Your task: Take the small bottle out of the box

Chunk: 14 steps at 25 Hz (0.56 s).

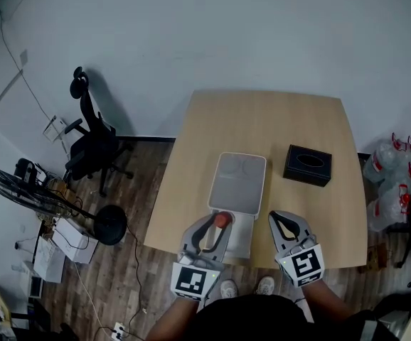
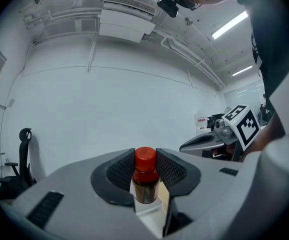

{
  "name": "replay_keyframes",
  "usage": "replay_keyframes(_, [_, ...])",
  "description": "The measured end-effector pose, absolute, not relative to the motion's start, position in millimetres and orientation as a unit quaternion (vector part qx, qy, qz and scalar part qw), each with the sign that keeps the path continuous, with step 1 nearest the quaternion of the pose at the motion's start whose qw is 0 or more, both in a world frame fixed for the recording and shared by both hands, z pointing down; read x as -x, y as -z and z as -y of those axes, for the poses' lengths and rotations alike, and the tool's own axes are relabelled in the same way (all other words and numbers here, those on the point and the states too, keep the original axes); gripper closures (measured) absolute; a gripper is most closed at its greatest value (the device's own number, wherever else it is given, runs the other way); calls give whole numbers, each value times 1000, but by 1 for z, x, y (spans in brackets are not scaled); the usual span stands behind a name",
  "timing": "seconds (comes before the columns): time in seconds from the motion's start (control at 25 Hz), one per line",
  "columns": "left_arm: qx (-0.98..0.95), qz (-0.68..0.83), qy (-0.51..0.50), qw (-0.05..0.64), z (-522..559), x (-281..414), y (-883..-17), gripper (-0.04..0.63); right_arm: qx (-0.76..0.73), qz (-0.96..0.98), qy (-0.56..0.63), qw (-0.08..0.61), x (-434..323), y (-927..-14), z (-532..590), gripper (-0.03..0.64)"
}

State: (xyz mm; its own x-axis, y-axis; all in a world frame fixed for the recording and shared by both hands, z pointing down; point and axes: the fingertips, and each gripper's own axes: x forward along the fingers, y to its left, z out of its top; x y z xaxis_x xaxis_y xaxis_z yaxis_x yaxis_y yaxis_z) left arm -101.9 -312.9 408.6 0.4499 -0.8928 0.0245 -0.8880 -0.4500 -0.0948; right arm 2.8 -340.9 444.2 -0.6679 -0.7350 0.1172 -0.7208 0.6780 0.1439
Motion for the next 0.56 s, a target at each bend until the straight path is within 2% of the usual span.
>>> replay_keyframes(0.2, [851, -523, 37, 33, 313, 104, -410, 453, -401, 911, 50, 77, 0, -437, 342, 606])
replay_keyframes(0.56, [854, -517, 51, 23, 309, 104, -421, 453, -412, 904, 39, 107, -2, -447, 338, 606])
